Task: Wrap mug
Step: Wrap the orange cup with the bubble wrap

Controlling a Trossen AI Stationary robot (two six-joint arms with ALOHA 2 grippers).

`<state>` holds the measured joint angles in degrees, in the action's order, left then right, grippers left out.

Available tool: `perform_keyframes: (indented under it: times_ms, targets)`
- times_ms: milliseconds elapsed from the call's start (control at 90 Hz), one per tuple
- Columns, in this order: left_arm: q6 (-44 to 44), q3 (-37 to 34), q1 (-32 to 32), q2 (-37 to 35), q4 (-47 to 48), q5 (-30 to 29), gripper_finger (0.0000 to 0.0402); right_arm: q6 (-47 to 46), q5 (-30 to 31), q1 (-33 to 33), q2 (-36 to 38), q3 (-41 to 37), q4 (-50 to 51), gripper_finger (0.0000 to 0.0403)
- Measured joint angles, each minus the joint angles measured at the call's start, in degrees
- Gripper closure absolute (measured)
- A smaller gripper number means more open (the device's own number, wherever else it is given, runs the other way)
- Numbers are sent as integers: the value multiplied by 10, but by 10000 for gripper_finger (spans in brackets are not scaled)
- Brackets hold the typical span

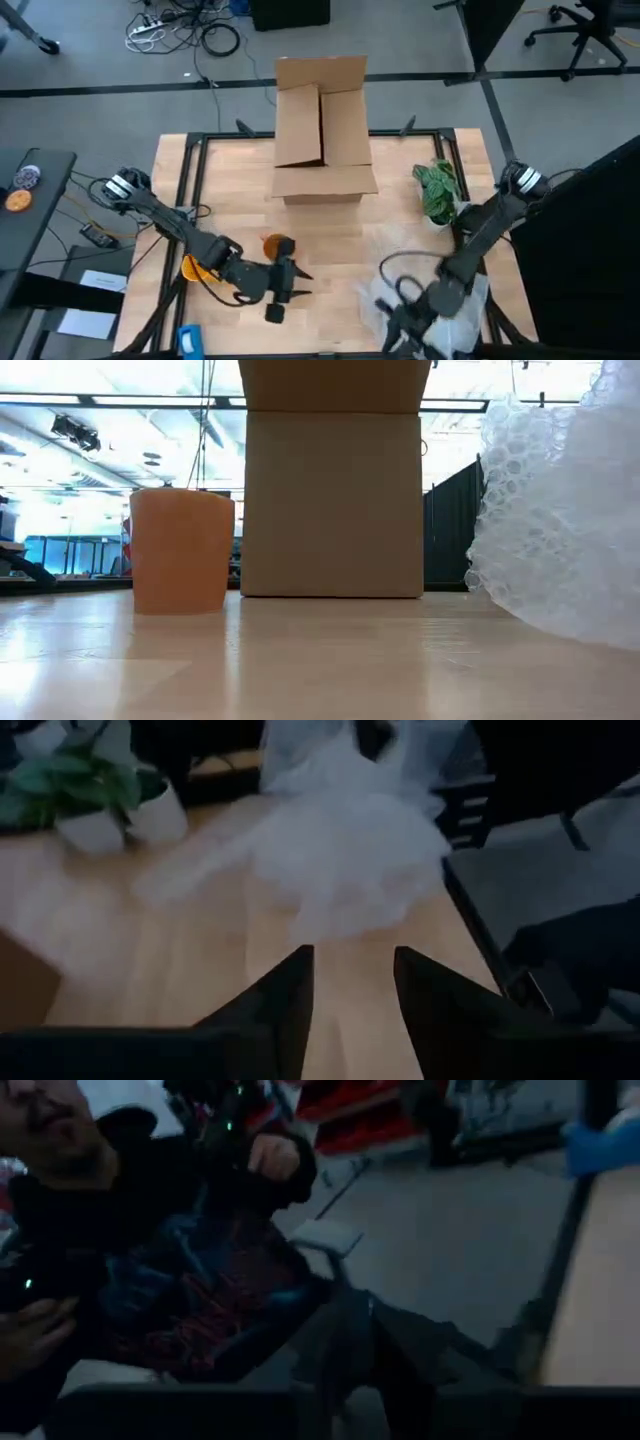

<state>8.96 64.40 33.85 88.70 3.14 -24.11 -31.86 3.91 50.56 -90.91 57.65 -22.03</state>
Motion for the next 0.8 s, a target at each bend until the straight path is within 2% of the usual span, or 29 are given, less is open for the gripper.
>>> perform_keyframes:
  times_ms: [100, 222, 333, 467, 589, 689, 800]
  targets:
    - [-4, 0, 0, 37, -37, 2, 275, -80, 46, 26, -32, 68, 112, 357]
    - [-3, 0, 1, 70, -66, 3, 275, -221, 94, 52, -51, 139, 305, 357]
    - [2, 0, 3, 89, -71, 4, 275, -352, 108, 68, -55, 191, 472, 357]
    - [2, 0, 3, 103, -81, 3, 275, -456, 102, 76, -55, 223, 664, 357]
    - [3, 0, 3, 113, -80, 2, 275, -522, 34, 70, -55, 230, 821, 357]
    - [2, 0, 3, 119, -79, 1, 275, -538, 12, 66, -55, 230, 883, 352]
    - [1, 0, 3, 126, -79, -2, 275, -511, 23, 52, -54, 230, 860, 335]
